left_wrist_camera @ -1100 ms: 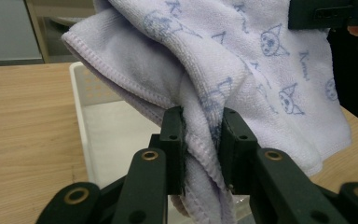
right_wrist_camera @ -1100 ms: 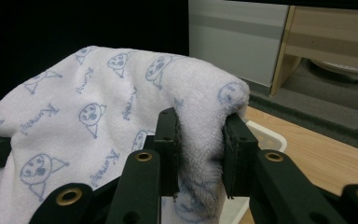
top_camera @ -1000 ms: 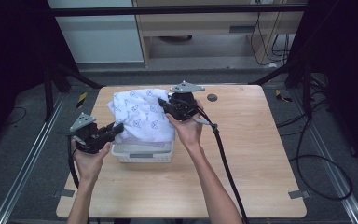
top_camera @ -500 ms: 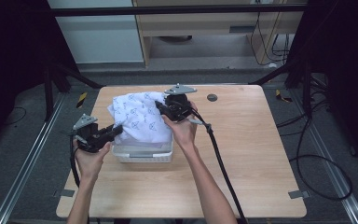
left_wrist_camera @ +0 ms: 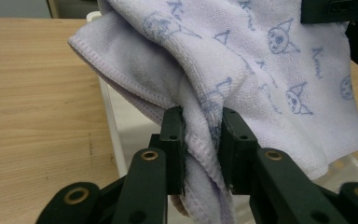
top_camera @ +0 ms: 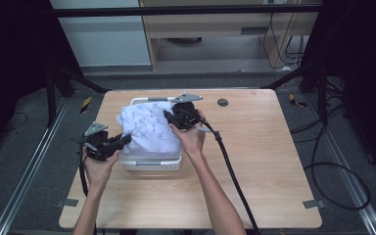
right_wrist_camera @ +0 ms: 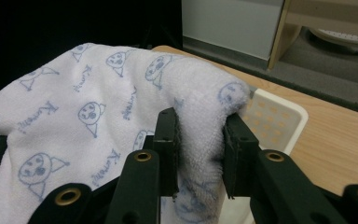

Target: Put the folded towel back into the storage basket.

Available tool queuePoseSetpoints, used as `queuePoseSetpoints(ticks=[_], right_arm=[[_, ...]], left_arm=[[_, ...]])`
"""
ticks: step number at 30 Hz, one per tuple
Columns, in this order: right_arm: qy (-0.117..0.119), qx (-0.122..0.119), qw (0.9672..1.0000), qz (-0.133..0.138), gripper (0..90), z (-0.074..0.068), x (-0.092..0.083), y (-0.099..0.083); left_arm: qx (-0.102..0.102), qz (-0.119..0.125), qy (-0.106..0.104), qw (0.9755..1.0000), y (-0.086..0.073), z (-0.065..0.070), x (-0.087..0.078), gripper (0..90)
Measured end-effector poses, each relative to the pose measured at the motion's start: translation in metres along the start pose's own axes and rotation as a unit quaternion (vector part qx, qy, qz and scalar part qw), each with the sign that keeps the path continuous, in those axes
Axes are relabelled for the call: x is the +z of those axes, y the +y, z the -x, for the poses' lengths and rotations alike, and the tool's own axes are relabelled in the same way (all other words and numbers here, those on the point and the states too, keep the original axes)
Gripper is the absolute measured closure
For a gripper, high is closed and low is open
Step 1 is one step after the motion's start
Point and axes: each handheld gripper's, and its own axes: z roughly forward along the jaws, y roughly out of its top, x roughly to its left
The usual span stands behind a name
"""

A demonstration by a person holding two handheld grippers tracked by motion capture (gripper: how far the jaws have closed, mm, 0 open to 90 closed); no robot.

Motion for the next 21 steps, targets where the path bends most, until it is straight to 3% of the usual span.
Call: queuePoseSetpoints(ticks=[21], right_arm=[[-0.015, -0.007, 0.9989, -0.045, 70.0, 0.004, 0.023, -0.018]], left_arm=[[0.005, -0.040, 0.015, 0.9991, -0.012, -0.005, 0.022, 72.3]])
